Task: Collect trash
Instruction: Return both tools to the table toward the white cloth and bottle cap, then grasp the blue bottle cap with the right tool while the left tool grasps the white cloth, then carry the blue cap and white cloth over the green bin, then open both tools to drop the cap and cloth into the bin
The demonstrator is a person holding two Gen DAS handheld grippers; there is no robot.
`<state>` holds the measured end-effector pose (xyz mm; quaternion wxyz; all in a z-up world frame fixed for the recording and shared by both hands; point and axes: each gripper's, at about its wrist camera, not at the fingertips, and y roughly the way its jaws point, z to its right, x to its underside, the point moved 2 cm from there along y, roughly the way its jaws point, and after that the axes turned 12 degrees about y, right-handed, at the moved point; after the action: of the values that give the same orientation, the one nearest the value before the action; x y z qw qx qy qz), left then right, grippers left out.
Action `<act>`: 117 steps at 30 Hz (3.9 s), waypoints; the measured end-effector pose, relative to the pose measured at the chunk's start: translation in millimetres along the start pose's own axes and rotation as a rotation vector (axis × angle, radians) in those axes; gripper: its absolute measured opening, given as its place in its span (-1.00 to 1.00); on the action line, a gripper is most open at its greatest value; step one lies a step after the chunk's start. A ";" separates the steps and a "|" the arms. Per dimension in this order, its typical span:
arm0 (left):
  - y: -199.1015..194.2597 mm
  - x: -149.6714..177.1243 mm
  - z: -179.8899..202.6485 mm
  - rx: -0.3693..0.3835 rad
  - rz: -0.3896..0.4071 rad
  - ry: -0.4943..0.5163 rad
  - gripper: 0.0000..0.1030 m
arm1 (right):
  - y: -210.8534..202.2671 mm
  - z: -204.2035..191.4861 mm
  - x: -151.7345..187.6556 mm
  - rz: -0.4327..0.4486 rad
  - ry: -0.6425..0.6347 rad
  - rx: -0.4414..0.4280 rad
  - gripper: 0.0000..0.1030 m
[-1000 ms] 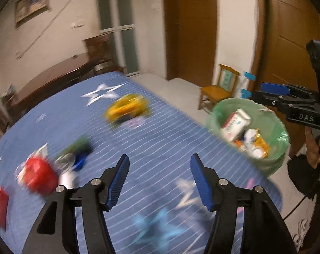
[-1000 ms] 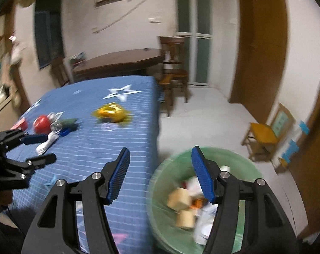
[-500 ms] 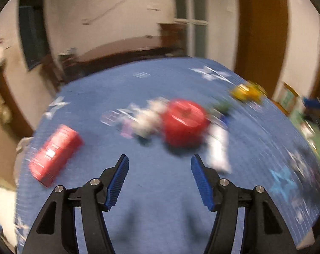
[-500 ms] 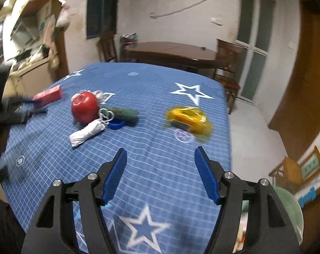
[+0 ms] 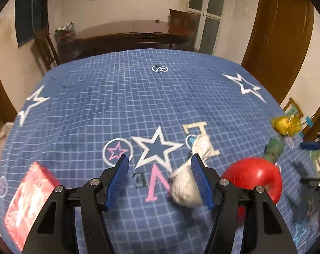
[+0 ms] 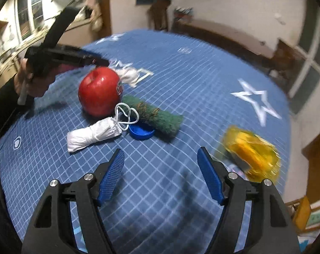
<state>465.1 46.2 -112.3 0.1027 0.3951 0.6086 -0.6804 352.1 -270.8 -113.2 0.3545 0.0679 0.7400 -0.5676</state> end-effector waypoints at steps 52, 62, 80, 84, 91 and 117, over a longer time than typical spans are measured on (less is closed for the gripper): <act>-13.4 19.7 23.0 0.067 0.054 0.112 -0.43 | -35.1 -33.4 55.3 0.122 0.172 0.067 -0.31; -149.7 -16.8 87.3 -0.010 0.291 0.228 -0.42 | -116.8 -49.9 51.2 0.295 0.171 0.145 -0.31; -158.7 -79.4 427.9 0.275 0.397 0.624 -0.42 | -300.1 57.2 174.8 0.386 0.553 0.622 -0.31; -145.1 -76.9 489.3 0.314 0.387 0.683 -0.42 | -305.5 83.0 200.4 0.351 0.632 0.678 -0.31; -102.1 -68.6 579.1 0.359 0.310 0.754 -0.42 | -300.4 113.7 230.3 0.315 0.722 0.707 -0.31; -36.0 -39.0 588.5 0.357 0.195 0.807 -0.40 | -259.2 147.5 244.7 0.218 0.770 0.656 -0.29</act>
<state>225.9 -493.6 -90.6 -0.1488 0.6958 0.4328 -0.5535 106.8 -565.5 -70.7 0.0735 0.4561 0.5886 -0.6634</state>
